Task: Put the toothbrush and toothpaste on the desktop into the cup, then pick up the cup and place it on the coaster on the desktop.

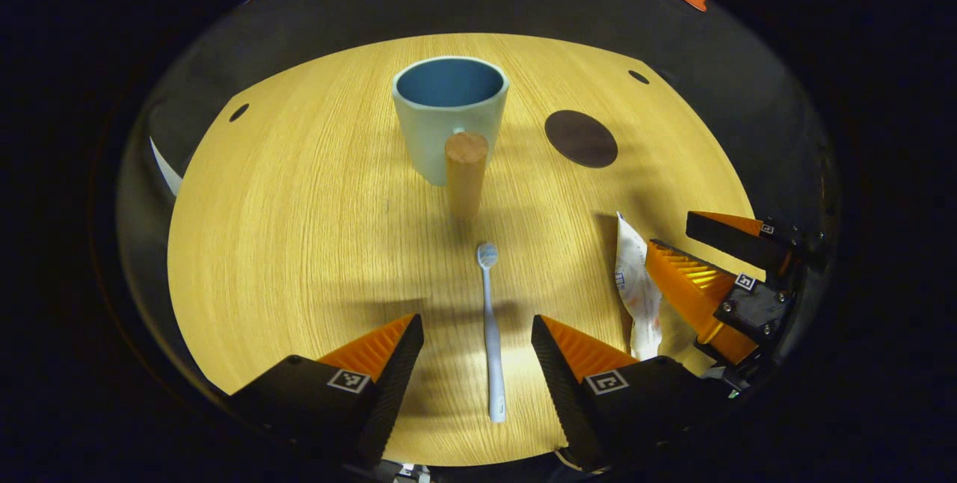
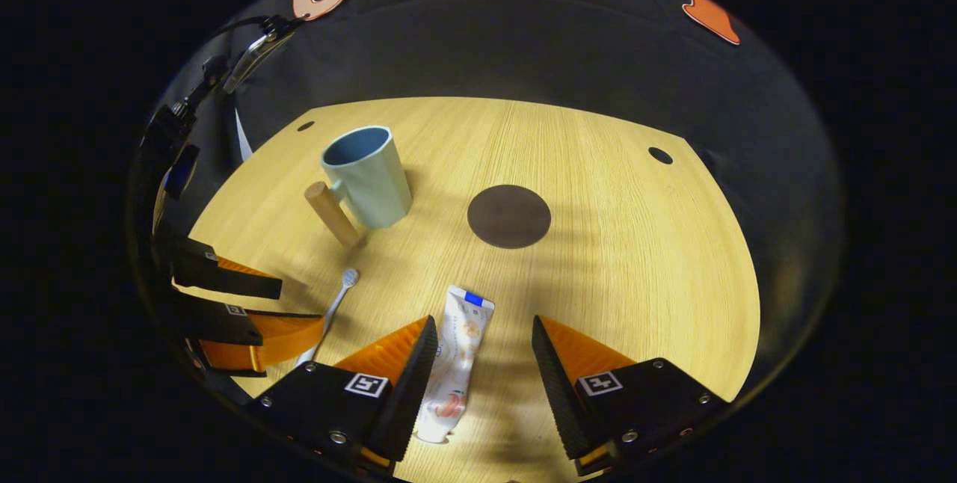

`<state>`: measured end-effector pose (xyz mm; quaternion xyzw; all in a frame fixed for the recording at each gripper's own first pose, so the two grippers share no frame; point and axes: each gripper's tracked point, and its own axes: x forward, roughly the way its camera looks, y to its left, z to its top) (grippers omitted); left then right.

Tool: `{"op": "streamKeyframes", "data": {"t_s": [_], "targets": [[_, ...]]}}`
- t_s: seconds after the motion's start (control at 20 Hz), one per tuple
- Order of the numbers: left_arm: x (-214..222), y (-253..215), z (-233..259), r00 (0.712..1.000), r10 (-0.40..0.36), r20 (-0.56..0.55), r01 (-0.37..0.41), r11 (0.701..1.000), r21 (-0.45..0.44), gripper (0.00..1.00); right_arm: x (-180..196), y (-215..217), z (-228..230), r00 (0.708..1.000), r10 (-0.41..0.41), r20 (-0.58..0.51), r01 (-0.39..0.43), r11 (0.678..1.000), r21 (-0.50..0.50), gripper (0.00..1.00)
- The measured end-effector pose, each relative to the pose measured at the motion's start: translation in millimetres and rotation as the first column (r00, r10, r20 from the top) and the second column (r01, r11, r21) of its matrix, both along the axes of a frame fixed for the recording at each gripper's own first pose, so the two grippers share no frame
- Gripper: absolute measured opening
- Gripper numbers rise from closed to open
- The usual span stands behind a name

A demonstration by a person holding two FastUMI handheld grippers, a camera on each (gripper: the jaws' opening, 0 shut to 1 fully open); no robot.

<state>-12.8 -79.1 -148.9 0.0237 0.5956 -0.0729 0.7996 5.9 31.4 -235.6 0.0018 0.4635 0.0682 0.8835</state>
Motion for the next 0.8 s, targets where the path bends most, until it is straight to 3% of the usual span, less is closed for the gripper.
{"op": "streamKeyframes", "data": {"t_s": [0.05,0.1,0.4,0.5,0.65,0.7,0.8], "targets": [[-2,1,0,1.000,0.003,-0.006,-0.003,1.000,0.014,0.87,2,2,1,1.000,0.002,-0.016,-0.002,1.000,-0.002,0.78],[-3,-1,-1,1.000,0.002,-0.022,-0.002,1.000,0.021,0.86,4,5,0,0.999,0.004,-0.038,-0.004,1.000,-0.001,0.72],[-15,-10,-11,0.997,0.017,-0.069,-0.015,0.999,0.036,0.59,13,17,-5,0.996,0.001,-0.089,0.000,1.000,0.012,0.52],[-12,-6,-17,0.997,0.029,-0.067,-0.025,0.999,0.047,0.31,14,24,-4,0.997,0.012,-0.082,-0.012,1.000,0.010,0.41],[-9,0,-15,0.997,0.057,-0.059,-0.054,0.997,0.047,0.21,17,29,-3,0.998,0.033,-0.057,-0.032,0.999,0.023,0.30],[-10,2,-12,0.997,0.056,-0.045,-0.054,0.998,0.034,0.10,18,29,-1,0.998,0.037,-0.051,-0.035,0.999,0.031,0.27],[-9,10,-13,0.997,0.058,-0.041,-0.056,0.998,0.038,0.10,19,30,3,0.999,0.033,-0.041,-0.031,0.999,0.034,0.22]]}}
